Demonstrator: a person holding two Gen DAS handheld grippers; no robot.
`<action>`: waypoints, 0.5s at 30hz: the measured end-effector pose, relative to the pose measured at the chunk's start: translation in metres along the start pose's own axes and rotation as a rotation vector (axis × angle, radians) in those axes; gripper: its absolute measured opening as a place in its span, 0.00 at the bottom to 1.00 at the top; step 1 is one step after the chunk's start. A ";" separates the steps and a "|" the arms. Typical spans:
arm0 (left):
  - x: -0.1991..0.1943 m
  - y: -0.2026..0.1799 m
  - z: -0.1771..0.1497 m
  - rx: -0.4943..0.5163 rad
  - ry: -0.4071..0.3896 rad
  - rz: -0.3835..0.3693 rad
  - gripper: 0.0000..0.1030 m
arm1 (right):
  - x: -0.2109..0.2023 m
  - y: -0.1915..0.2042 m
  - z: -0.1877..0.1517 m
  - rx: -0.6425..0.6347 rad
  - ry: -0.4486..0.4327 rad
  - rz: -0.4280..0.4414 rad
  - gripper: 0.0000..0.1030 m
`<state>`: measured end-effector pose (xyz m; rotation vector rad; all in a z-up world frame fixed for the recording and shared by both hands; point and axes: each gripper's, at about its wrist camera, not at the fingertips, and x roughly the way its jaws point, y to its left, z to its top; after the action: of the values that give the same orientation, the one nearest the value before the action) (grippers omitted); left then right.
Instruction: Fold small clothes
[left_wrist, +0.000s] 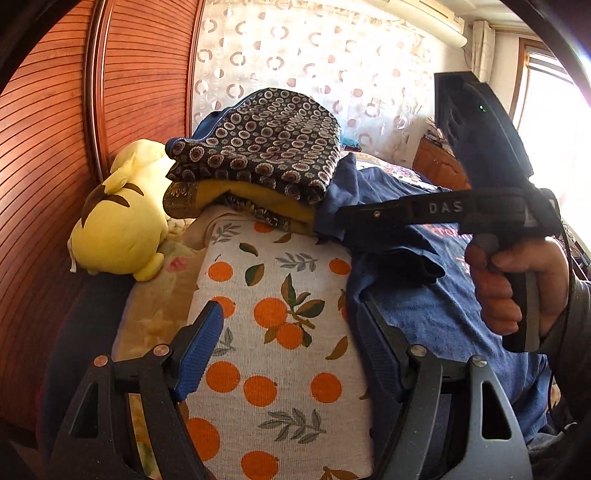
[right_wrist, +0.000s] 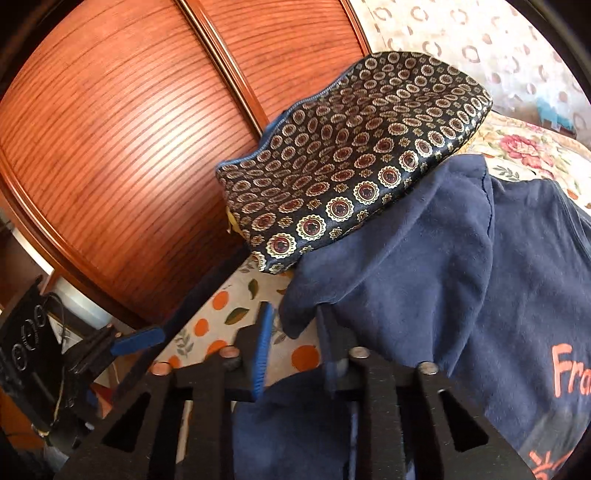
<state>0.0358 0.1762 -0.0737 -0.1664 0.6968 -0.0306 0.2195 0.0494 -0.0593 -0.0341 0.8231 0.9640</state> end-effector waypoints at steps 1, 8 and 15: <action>0.000 -0.001 0.000 0.000 -0.001 -0.001 0.73 | 0.003 0.000 0.001 -0.007 -0.004 -0.006 0.04; -0.001 -0.014 0.001 0.017 -0.008 -0.024 0.73 | -0.057 -0.007 0.005 -0.041 -0.141 0.025 0.02; 0.001 -0.040 0.004 0.065 -0.007 -0.060 0.73 | -0.118 -0.054 -0.003 -0.045 -0.175 -0.156 0.02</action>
<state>0.0403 0.1371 -0.0649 -0.1253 0.6828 -0.1103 0.2219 -0.0683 -0.0038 -0.0514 0.6282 0.8254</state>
